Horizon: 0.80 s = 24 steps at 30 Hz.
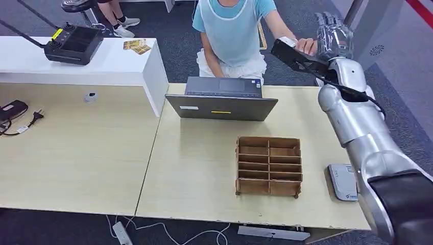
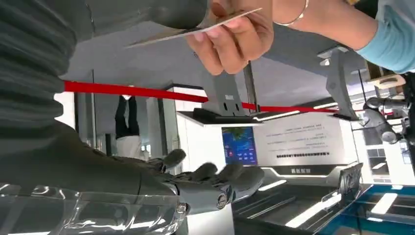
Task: Pass the card to the sensor for recognition and then transmit it.
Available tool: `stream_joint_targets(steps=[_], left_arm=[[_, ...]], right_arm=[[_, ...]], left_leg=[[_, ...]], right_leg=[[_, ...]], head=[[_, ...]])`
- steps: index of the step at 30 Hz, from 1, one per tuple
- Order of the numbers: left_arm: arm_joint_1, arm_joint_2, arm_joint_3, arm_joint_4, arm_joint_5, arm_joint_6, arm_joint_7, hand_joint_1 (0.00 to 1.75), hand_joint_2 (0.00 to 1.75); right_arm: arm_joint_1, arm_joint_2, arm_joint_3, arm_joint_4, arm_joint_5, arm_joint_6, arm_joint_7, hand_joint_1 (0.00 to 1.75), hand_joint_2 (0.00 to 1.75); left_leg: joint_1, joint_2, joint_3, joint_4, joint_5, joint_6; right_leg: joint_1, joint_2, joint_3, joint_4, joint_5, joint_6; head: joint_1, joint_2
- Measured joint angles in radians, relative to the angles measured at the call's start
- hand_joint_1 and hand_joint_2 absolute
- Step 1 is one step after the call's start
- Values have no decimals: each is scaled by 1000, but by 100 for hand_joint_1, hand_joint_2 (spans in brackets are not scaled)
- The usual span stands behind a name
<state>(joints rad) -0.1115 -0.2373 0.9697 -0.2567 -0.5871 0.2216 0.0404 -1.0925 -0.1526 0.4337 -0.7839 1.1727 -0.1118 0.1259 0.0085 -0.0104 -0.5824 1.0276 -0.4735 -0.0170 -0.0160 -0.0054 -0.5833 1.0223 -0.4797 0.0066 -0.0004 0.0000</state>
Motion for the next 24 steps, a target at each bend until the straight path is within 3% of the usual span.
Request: stream_joint_targets(steps=[3,4,7,24], left_arm=[[0,0,0,0,0,0,0,0,175],[0,0,0,0,0,0,0,0,175],[0,0,0,0,0,0,0,0,175],[0,2,0,0,-7,0,0,0,175]], right_arm=[[0,0,0,0,0,0,0,42,175],[0,0,0,0,0,0,0,129,175],[0,0,0,0,0,0,0,171,175],[0,-4,-2,-10,-12,-18,-1,175,175]], left_leg=[[0,0,0,0,0,0],[0,0,0,0,0,0],[0,0,0,0,0,0],[0,0,0,0,0,0]], right_leg=[[0,0,0,0,0,0],[0,0,0,0,0,0],[0,0,0,0,0,0],[0,0,0,0,0,0]], head=[[0,0],[0,0],[0,0],[0,0]])
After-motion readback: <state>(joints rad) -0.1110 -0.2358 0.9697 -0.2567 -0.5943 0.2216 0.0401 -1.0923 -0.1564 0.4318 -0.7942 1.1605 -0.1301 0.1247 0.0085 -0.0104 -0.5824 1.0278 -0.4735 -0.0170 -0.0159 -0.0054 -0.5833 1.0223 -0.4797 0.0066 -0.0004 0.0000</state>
